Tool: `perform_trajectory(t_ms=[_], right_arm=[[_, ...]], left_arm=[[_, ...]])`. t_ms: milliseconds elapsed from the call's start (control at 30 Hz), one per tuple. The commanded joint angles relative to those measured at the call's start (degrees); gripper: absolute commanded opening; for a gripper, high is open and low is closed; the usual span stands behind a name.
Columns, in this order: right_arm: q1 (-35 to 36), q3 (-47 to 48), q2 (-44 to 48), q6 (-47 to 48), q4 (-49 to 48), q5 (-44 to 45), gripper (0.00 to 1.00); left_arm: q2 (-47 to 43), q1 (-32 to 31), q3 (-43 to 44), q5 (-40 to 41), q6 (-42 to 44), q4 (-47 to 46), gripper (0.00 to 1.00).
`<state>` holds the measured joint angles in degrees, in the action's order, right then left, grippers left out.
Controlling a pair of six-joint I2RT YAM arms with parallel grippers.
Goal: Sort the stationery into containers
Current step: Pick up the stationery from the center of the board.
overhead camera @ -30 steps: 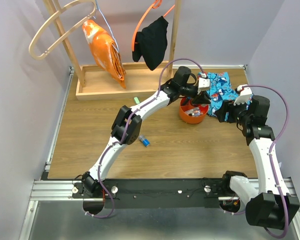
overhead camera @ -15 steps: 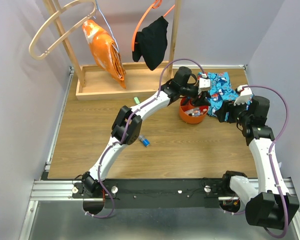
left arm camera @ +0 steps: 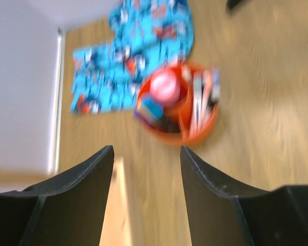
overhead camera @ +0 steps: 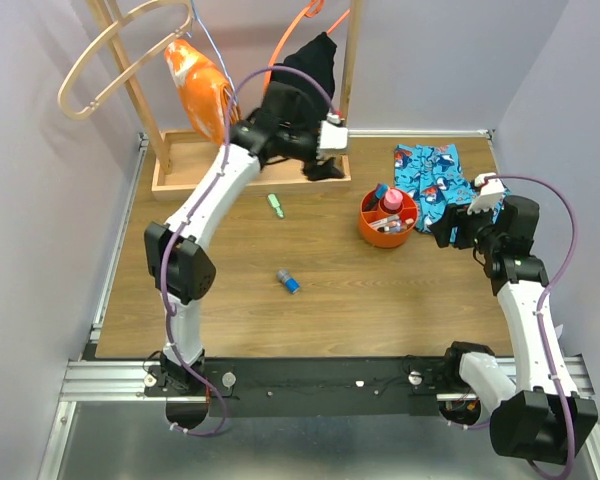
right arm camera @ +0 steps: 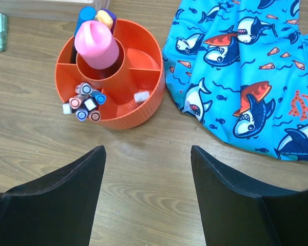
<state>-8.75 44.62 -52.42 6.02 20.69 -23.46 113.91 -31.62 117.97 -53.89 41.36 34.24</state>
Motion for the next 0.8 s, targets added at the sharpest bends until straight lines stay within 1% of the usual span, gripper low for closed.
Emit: perform_trajectory(t_ms=[0, 33, 67, 100, 133, 167, 200, 233, 433, 567, 667, 767], right_arm=[[-0.5, -1.3, 0.7, 0.2, -0.6, -1.8, 0.75], [-0.5, -1.3, 0.5, 0.2, -0.6, -2.1, 0.75], [-0.5, -1.1, 0.2, 0.3, -0.6, -2.2, 0.75], [-0.5, -1.0, 0.0, 0.5, -0.6, -2.7, 0.75], [-0.5, -0.6, -0.6, 0.6, -0.5, -2.9, 0.75], [-0.5, -0.4, -0.7, 0.7, -0.5, -3.1, 0.75], [-0.5, -0.2, -0.9, 0.7, -0.5, -3.3, 0.75], [-0.5, -0.1, -1.0, 0.8, -0.3, -3.4, 0.75], [-0.5, 0.1, -0.8, 0.7, 0.2, -3.6, 0.75], [-0.5, 0.0, -0.4, 0.4, 0.8, -3.3, 0.75], [-0.6, 0.2, -0.5, 0.5, 1.3, -3.1, 0.75], [-0.6, 0.5, -0.8, 0.5, 1.3, -2.6, 0.75]], left_arm=[[4.9, 5.7, 5.4, 5.6, 37.3, 43.1, 0.63], [6.1, 7.3, 7.9, 7.6, 41.7, 50.8, 0.63], [7.9, 8.0, 8.8, 9.9, 48.3, 53.4, 0.63], [8.3, 8.6, 8.5, 12.2, 49.8, 53.1, 0.63], [8.3, 9.5, 7.1, 16.9, 52.7, 53.3, 0.63], [8.2, 9.6, 6.0, 19.5, 59.1, 53.3, 0.64], [8.2, 9.7, 4.8, 22.1, 62.4, 53.3, 0.64], [8.5, 9.6, 3.9, 27.9, 64.5, 53.3, 0.64], [14.6, 9.6, 7.3, 36.4, 70.1, 53.2, 0.65], [17.8, 9.5, 8.3, 38.2, 71.7, 53.3, 0.64], [18.5, 9.2, 6.3, 40.8, 74.2, 53.2, 0.62], [19.9, 9.2, 6.3, 42.1, 74.8, 53.3, 0.6]])
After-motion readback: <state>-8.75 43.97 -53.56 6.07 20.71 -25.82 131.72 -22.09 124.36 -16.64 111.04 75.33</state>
